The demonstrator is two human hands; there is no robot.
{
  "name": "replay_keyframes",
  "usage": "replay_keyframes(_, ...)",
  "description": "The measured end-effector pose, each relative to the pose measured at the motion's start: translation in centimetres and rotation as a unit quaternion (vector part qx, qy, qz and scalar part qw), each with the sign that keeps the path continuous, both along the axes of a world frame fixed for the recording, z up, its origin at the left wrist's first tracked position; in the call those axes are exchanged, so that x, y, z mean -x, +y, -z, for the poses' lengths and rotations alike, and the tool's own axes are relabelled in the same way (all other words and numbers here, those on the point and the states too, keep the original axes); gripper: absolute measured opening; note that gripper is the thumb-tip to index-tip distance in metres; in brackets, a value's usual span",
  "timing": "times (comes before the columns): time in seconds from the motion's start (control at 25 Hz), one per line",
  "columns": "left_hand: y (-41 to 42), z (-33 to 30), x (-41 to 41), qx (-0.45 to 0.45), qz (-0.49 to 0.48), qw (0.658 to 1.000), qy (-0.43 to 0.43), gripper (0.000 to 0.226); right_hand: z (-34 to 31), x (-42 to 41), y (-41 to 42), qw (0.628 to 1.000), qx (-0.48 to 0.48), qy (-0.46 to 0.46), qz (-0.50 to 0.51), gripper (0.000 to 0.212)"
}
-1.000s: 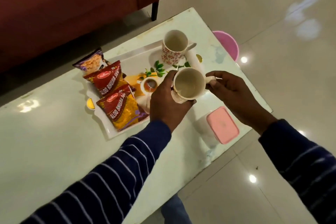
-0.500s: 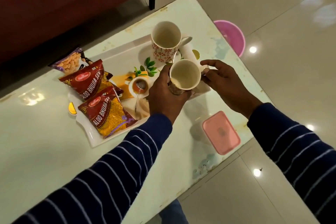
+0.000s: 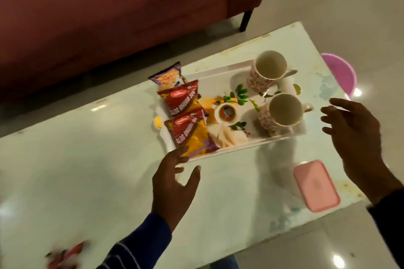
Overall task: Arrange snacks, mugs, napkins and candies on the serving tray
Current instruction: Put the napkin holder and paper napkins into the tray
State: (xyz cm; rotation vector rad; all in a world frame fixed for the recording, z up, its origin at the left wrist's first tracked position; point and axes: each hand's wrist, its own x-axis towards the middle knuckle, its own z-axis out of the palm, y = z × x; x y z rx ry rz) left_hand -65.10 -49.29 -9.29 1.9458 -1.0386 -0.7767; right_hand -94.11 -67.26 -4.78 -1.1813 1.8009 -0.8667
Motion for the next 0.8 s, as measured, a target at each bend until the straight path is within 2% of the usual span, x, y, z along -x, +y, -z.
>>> replay_keyframes(0.16, 7.6, -2.5, -8.6, -0.042, -0.082, 0.994, -0.056, 0.047, -2.6, -7.6, 5.7, 0.999, 0.002, 0.014, -0.050, 0.025)
replay_keyframes(0.32, 15.0, -4.4, -16.6, -0.055, -0.139, 0.986, -0.072, 0.046, -2.5, -18.1, 13.9, 0.987, -0.023, -0.001, -0.159, 0.019)
replay_keyframes(0.56, 27.3, -6.6, -29.8, -0.077, -0.221, 0.964, -0.125, 0.051, -1.6, -35.7, 26.1, 0.944, -0.095, -0.065, -0.310, 0.024)
replay_keyframes(0.8, 36.7, -6.9, -43.5, -0.096, -0.336, 0.928, -0.132, 0.034, -0.7, -52.9, 34.8, 0.892, -0.144, -0.076, -0.421, 0.022)
